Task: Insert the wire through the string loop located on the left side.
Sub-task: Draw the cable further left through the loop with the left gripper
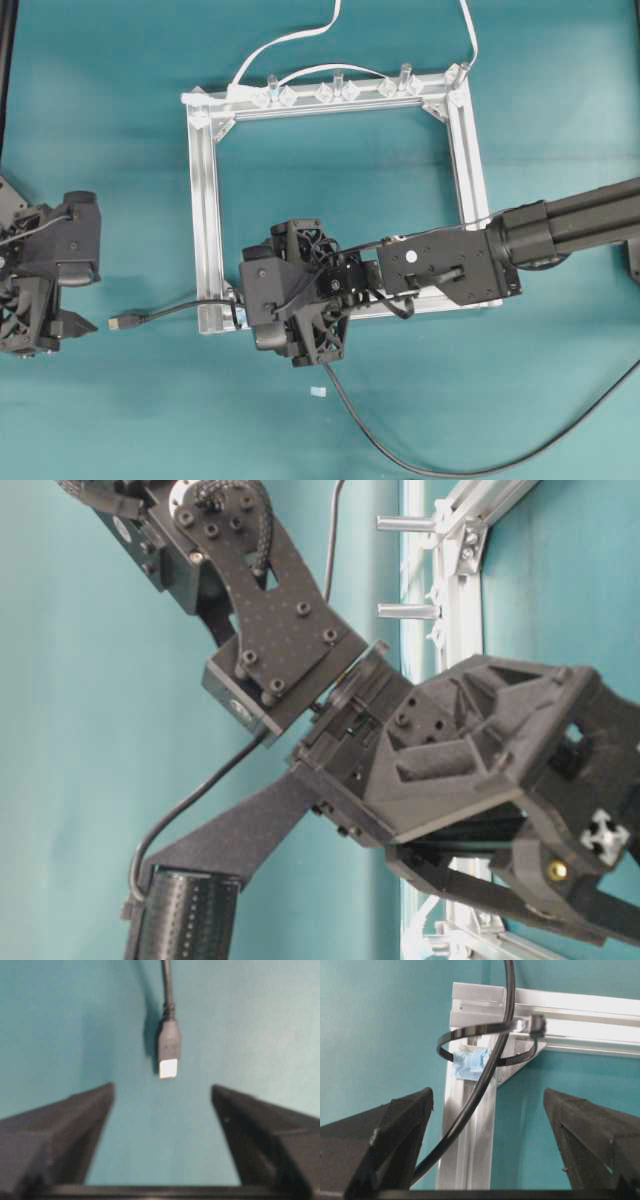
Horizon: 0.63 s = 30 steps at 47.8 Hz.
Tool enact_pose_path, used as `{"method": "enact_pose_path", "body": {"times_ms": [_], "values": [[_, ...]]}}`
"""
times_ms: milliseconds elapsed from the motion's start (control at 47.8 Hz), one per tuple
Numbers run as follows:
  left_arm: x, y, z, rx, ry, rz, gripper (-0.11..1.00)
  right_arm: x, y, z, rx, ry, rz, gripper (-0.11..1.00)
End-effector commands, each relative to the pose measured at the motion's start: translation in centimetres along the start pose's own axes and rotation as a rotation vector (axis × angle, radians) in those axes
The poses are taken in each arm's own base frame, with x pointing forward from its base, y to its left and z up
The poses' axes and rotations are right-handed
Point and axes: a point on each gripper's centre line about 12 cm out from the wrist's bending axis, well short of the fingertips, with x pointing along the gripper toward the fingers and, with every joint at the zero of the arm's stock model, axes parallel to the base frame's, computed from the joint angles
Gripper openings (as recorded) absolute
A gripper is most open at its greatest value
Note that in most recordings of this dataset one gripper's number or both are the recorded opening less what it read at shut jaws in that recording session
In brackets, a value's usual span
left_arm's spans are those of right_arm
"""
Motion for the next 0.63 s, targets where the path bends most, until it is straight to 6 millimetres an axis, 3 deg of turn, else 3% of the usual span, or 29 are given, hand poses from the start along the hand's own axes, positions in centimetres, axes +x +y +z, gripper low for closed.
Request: {"method": "enact_pose_path", "body": {"times_ms": [0, 335, 607], "values": [[-0.1, -0.2, 0.2, 0.01, -0.008, -0.004, 0.86, -0.8, 0.3, 1.4, -0.005, -0.039, 0.007, 0.91], [-0.2, -0.1, 0.3, 0.029, -0.023, -0.001, 0.86, -0.9, 0.3, 1.5, -0.005, -0.041, 0.007, 0.91], [-2.2, 0.1, 1.4, 0.032, -0.129, -0.026, 0.86, -3.1, -1.0, 3.5, -0.03, -0.078, -0.02, 0.91]]}}
